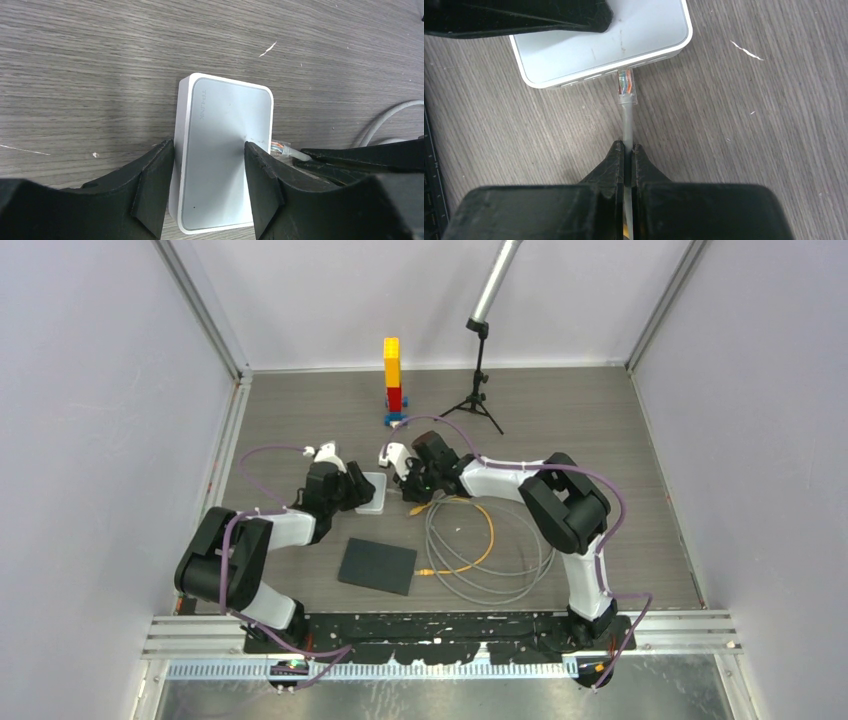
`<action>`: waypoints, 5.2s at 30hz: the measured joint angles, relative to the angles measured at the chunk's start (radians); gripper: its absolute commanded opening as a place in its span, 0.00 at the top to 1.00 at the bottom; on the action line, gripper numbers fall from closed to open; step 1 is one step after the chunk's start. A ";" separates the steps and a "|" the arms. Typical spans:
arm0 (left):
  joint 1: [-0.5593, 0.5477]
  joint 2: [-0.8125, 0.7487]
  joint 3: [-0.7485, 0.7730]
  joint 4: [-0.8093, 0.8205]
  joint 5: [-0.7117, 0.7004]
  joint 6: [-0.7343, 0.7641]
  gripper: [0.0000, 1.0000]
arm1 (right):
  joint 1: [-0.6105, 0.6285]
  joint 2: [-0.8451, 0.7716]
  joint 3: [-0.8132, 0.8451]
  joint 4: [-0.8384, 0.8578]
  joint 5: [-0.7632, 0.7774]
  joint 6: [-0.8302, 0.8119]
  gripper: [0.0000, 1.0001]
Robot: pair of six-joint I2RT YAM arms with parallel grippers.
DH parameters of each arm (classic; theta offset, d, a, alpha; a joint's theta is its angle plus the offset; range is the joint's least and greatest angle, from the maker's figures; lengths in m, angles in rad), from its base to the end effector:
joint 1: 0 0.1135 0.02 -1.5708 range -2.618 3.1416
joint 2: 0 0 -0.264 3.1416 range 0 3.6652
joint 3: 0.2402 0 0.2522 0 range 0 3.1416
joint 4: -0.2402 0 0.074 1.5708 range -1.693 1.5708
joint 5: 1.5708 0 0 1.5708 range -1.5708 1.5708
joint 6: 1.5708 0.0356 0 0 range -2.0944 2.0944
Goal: Insert the plug into the switch port
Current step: Insert the connector into the switch port.
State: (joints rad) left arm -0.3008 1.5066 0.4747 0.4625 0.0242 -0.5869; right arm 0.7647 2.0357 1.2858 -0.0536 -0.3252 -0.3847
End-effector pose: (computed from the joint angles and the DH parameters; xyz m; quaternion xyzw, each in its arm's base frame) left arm 0.2601 -0.0816 0.1384 -0.1193 0.8691 -0.2157 0.4289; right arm 0.3048 0.3082 0.1489 -0.5483 0.7351 0.2172 0.3344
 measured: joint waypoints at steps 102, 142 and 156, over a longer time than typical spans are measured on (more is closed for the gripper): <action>-0.008 0.040 0.092 -0.096 0.031 0.070 0.37 | 0.000 -0.010 -0.010 0.000 0.015 0.003 0.99; -0.005 0.070 0.099 -0.052 0.043 0.098 0.48 | 0.010 0.025 0.046 -0.024 0.045 0.021 1.00; -0.007 0.080 0.114 -0.050 0.029 0.101 0.48 | 0.013 0.025 0.046 -0.022 0.056 0.036 0.99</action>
State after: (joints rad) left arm -0.3077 1.5871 0.5892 0.4122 0.0536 -0.4854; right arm 0.7773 2.0605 1.3319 -0.0753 -0.2687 -0.3489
